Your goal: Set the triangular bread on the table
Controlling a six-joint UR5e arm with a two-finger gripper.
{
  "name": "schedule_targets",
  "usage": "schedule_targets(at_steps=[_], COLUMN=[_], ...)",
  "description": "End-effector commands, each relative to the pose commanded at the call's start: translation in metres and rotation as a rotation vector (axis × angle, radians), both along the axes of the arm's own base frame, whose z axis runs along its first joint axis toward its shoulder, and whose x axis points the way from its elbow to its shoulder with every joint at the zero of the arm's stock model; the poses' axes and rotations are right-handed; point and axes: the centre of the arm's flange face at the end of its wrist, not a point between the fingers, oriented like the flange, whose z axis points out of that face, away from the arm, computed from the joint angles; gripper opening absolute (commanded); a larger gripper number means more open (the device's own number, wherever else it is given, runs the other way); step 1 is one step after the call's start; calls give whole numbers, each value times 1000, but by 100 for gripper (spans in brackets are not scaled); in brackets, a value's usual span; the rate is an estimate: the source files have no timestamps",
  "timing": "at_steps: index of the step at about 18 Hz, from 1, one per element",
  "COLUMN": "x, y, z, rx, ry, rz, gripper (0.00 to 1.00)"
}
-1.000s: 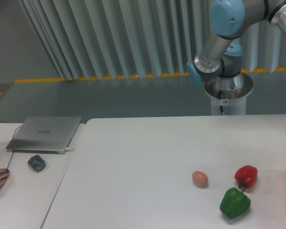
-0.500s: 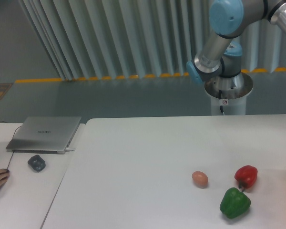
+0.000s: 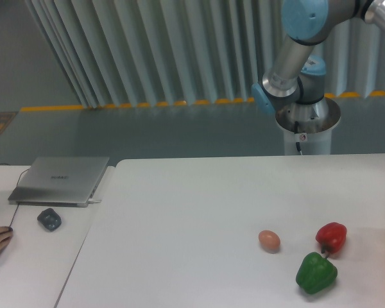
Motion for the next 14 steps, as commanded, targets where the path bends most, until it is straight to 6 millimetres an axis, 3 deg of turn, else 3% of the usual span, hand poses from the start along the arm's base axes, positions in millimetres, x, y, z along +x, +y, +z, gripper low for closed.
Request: schedule_targets(at_steps=[12,14], x=[13,12], y=[-2,-2], z=[20,26], rx=[24,19], ry=[-106,-117], rz=[-1,-2], gripper=[18,13])
